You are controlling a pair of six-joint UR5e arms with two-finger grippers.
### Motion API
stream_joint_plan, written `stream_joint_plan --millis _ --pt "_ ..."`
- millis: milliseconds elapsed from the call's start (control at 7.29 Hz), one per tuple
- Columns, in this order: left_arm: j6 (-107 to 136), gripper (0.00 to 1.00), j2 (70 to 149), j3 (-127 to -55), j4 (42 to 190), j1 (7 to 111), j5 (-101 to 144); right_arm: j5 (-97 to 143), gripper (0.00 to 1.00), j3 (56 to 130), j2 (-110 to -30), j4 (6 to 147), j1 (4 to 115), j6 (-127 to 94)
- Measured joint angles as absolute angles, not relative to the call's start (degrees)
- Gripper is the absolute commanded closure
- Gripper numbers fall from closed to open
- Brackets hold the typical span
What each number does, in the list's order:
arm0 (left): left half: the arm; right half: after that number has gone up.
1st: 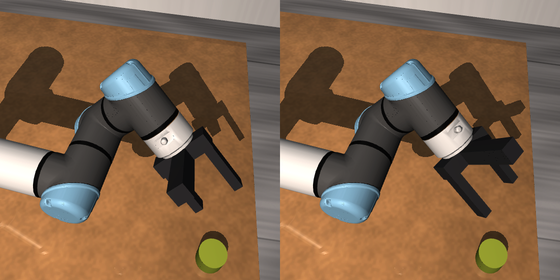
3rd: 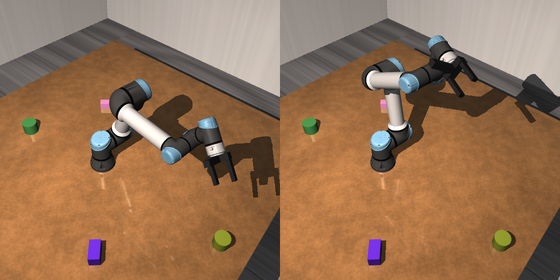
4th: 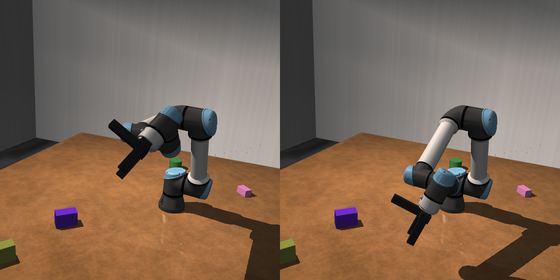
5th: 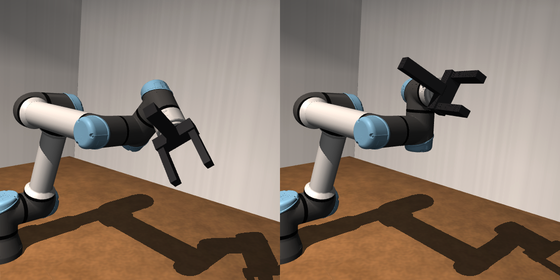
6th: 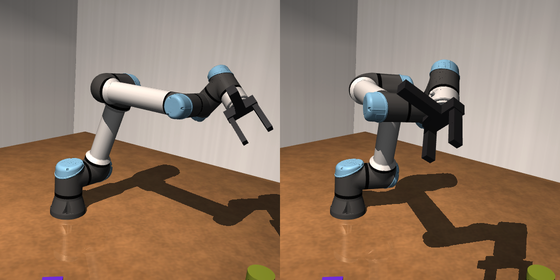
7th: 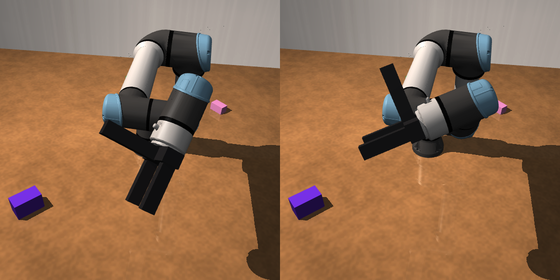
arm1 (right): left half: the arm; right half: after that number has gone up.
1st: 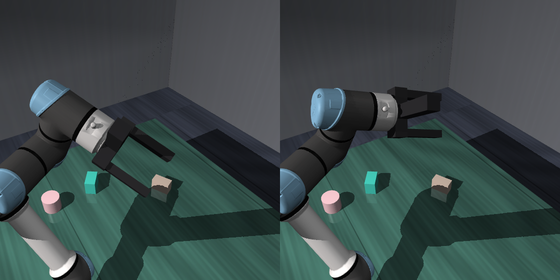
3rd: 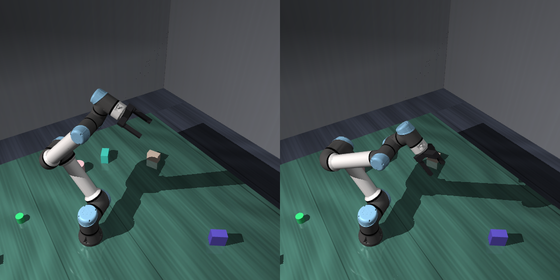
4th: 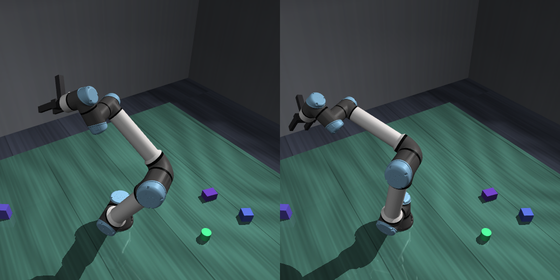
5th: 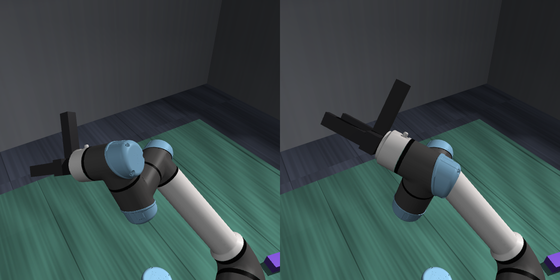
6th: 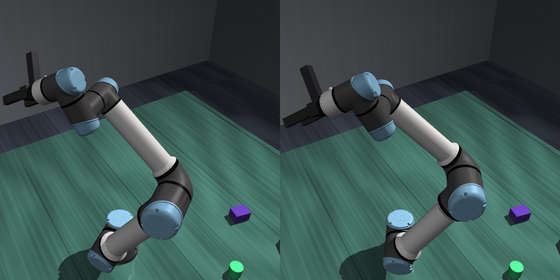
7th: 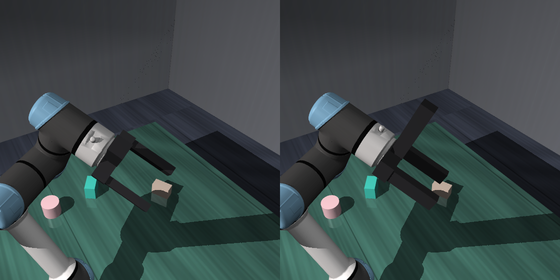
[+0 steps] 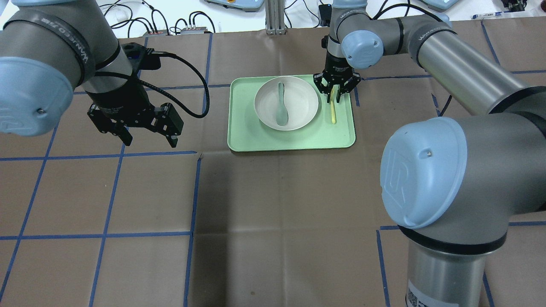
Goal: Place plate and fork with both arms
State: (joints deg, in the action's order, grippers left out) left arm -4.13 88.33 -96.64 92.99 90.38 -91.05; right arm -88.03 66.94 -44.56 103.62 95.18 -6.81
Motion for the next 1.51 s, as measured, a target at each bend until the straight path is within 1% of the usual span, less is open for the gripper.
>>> stream_joint_plan --millis 412,824,1235,1510 --pt "-4.1 0.01 88.3 -96.6 92.9 90.4 -91.1 -87.8 0.00 67.0 -47.8 103.4 95.0 -5.9" --pt "-4.1 0.01 88.3 -96.6 92.8 90.4 -91.0 -88.3 0.00 69.7 -56.6 101.3 92.4 1.6" --pt "-4.1 0.01 88.3 -96.6 92.7 90.4 -91.0 -88.6 0.01 80.0 -70.5 99.1 88.7 6.7" --pt "-4.3 0.01 88.4 -96.6 92.6 90.4 -90.9 -88.8 0.01 83.7 -78.2 92.6 88.7 4.4"
